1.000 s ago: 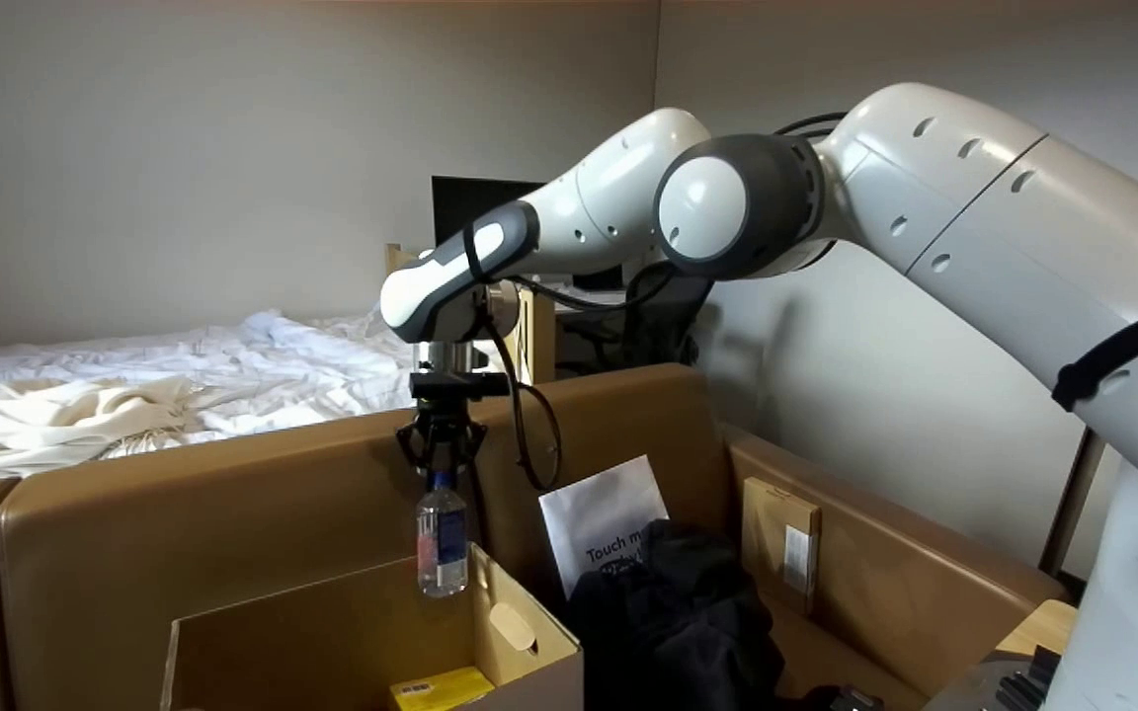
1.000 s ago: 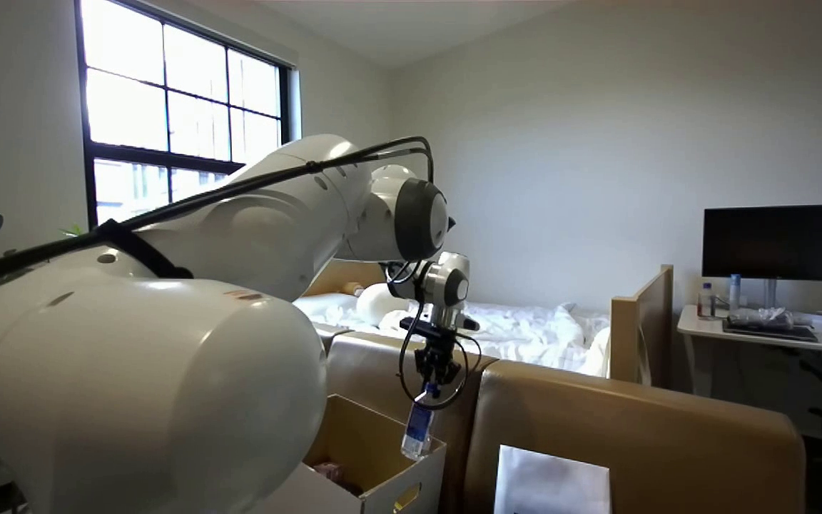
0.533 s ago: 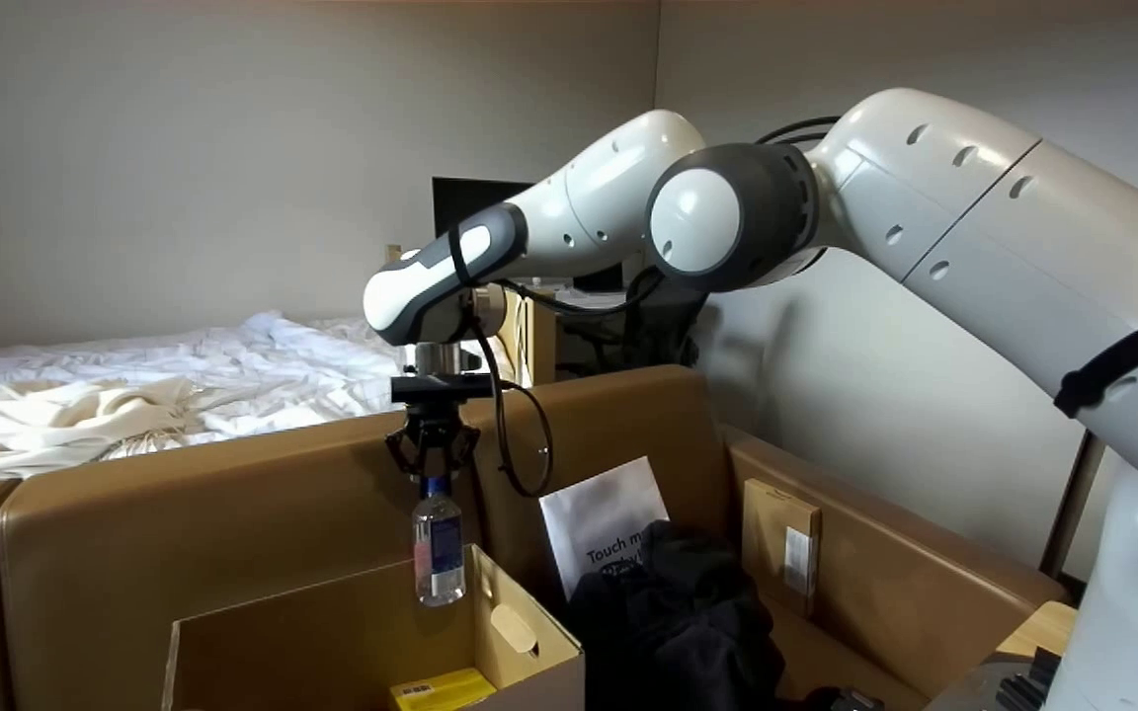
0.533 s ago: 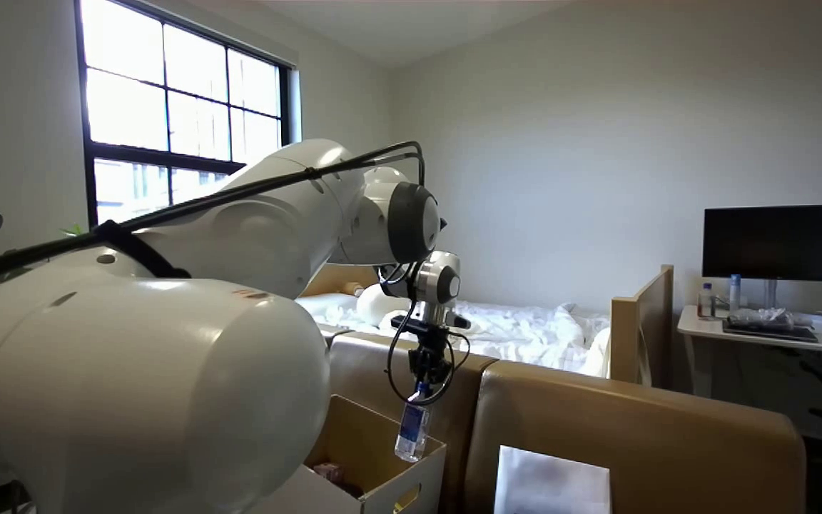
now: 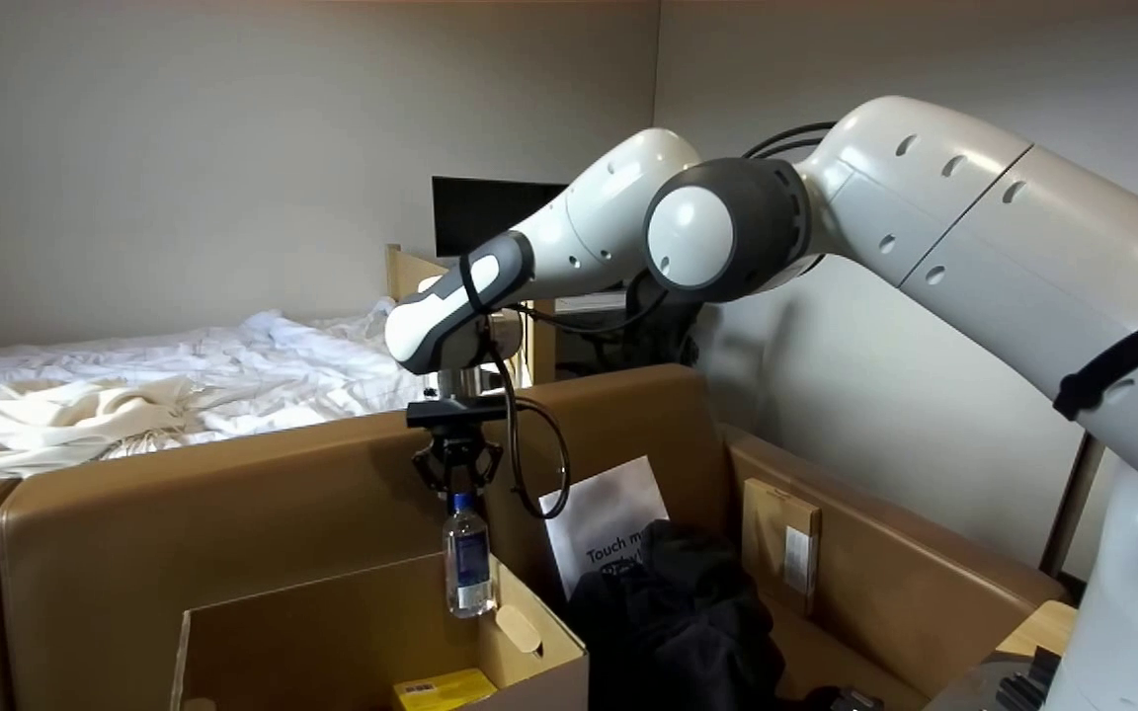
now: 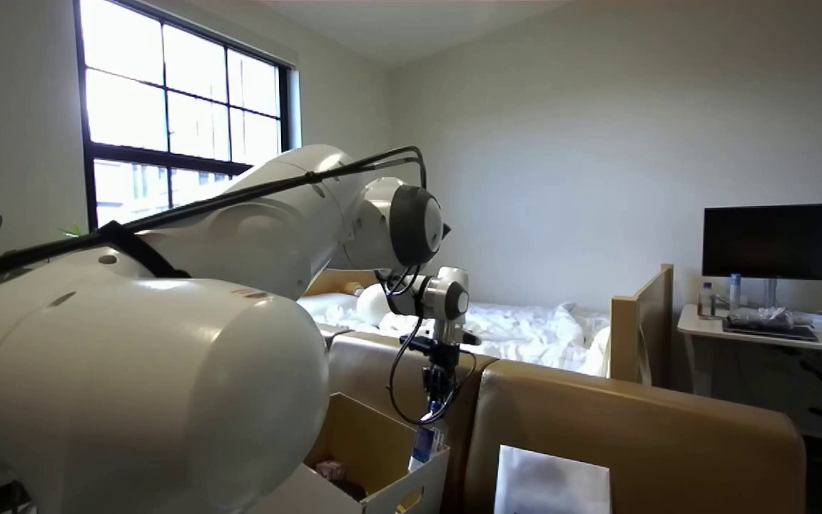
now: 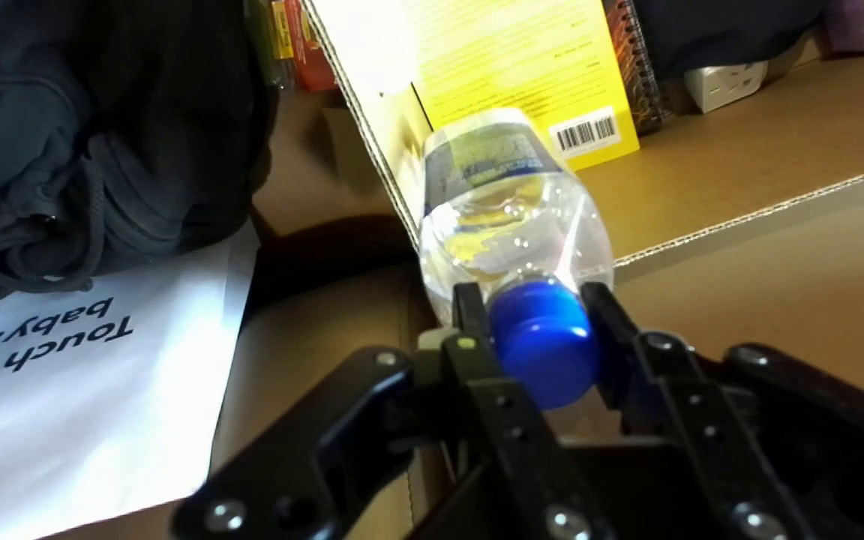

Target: Pick up the bottle and put it in the box

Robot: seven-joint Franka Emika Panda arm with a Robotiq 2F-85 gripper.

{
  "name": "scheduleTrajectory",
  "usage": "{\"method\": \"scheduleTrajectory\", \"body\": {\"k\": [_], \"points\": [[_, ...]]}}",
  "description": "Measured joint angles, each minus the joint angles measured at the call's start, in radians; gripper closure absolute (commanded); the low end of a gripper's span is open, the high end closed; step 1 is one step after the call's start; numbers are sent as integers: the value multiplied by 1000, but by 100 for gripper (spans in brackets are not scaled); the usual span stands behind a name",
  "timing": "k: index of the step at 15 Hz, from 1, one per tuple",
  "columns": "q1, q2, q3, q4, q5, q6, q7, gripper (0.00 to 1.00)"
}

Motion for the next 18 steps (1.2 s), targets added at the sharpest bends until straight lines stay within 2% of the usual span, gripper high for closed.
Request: {"method": "scheduleTrajectory", "body": {"k": [1, 2, 8, 14, 18], "points": [[1, 0, -2, -11, 0, 19, 17, 40], [2, -2, -3, -24, 0, 37, 31, 39], [12, -36, -32, -72, -45, 109, 122, 2], [2, -138, -64, -147, -73, 121, 189, 0], [-61, -313, -5, -298, -51, 69, 126, 0]]}}
